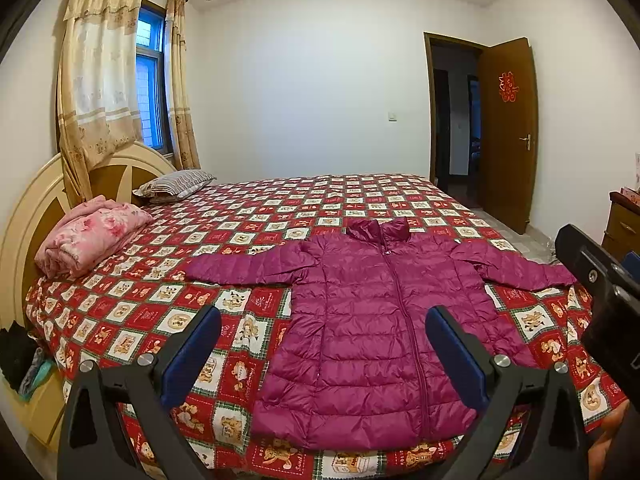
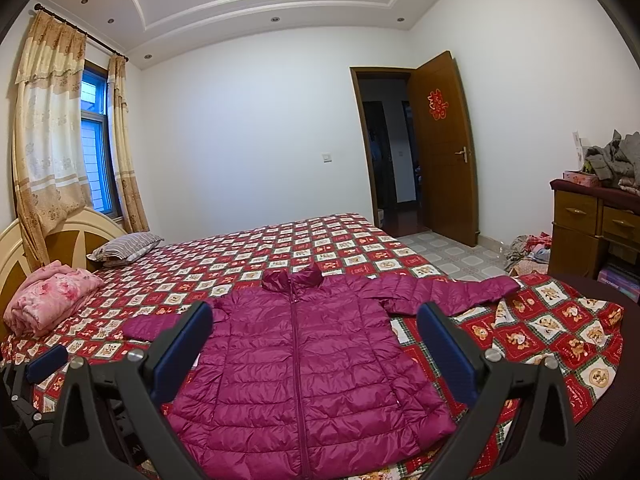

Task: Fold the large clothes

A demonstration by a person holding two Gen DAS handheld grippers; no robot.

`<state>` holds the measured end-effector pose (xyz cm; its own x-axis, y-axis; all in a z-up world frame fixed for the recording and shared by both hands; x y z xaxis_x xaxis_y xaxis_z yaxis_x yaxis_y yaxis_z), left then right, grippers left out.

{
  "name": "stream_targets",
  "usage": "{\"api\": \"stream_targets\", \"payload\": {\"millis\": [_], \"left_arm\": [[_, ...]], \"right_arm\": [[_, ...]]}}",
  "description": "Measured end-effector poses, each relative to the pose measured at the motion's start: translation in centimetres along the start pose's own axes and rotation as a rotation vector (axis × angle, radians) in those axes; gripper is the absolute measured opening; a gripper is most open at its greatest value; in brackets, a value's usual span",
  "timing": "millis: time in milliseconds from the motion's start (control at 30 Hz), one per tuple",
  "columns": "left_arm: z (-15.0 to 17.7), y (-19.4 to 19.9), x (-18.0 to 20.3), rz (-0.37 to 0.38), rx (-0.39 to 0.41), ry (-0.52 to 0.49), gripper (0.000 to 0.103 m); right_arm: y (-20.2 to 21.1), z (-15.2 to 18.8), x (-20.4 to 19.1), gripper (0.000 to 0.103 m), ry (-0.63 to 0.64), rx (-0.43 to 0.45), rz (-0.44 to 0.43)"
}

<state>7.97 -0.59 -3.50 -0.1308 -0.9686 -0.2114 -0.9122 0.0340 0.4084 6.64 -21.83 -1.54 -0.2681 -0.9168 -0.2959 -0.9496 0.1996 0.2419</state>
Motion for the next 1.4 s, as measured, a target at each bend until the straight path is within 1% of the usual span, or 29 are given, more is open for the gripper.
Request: {"api": "stream_targets", "payload": {"millis": [467,533,1400], "left_arm": [[-0.35,0.12,0.24,0.000,0.001,0.003,0.102],[0.09,0.20,-0.16,0.000,0.003,0.002,0.102],[-0.01,0.26,0.09,0.003,0.003,0.004,0.102]], "right_arm": [[0.03,-0.13,-0.09,0.103,0.002,0.000,-0.001],[0.04,-0.13,-0.11,0.103,0.002,0.001,-0.001],[0.06,-0.02,-0.23,0.103,0.005,-0.001,-0.001]]}}
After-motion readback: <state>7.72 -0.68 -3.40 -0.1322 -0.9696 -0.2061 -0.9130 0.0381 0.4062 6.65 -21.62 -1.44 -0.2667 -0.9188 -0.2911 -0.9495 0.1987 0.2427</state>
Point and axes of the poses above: each gripper's, at about its wrist camera, not at the fingertips, and y roughly against the way its jaws point, x to its right, z to its underside, the point moved 9 cm from there along -y, roughly the way its jaws point, and after that the axes turned 10 degrees about -y, right-handed, at the moved point
